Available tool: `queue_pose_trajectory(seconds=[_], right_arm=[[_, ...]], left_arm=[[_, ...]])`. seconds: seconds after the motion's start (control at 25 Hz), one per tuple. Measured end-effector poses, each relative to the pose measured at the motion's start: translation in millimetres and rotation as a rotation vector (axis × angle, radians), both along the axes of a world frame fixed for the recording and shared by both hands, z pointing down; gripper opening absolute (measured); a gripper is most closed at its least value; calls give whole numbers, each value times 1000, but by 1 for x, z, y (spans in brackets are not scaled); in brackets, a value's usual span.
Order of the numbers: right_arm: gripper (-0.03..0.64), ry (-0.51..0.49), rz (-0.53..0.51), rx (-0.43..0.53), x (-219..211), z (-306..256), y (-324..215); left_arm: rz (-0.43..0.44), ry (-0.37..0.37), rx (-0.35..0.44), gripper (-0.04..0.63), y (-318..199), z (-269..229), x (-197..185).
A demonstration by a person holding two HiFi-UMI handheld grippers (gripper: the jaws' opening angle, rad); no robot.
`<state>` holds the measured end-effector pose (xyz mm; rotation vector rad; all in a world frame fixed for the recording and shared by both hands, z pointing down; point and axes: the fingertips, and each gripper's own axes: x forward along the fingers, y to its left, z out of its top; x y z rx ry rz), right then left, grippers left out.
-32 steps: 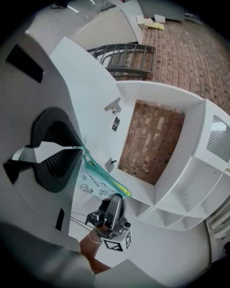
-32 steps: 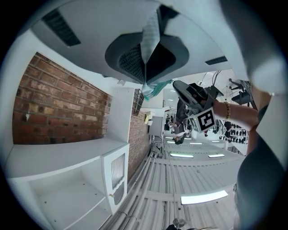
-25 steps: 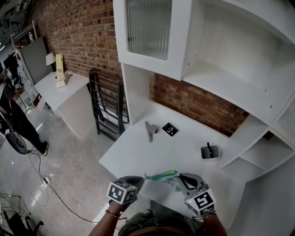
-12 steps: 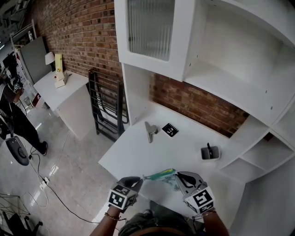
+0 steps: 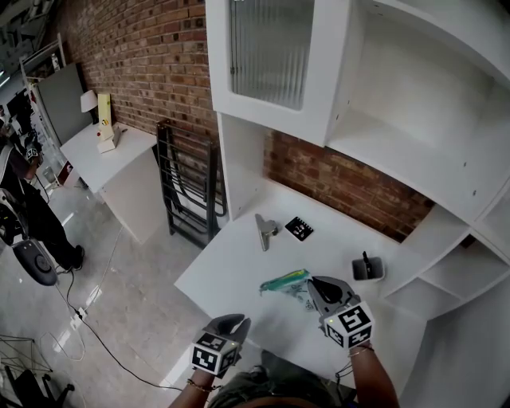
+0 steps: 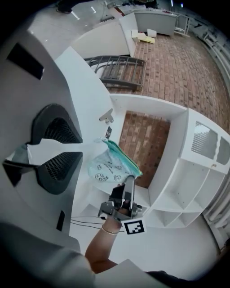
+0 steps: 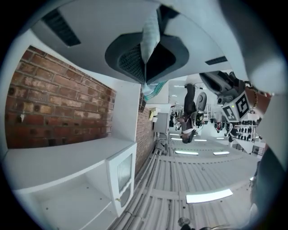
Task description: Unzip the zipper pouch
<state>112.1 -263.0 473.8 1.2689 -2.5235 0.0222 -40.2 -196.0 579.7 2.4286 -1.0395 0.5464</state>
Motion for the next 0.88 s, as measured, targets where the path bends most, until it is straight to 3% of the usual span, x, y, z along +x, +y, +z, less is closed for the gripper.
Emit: queue_pose_trajectory(seconds=[0.44,0.88], right_arm=[[12,-170,87,-98,-8,22,-73],[12,-333,263,-250,2,78,-129]], left_arm=[[-13,51,9,51,18,-1,6],[-26,23,64,51,15,-12,-10]])
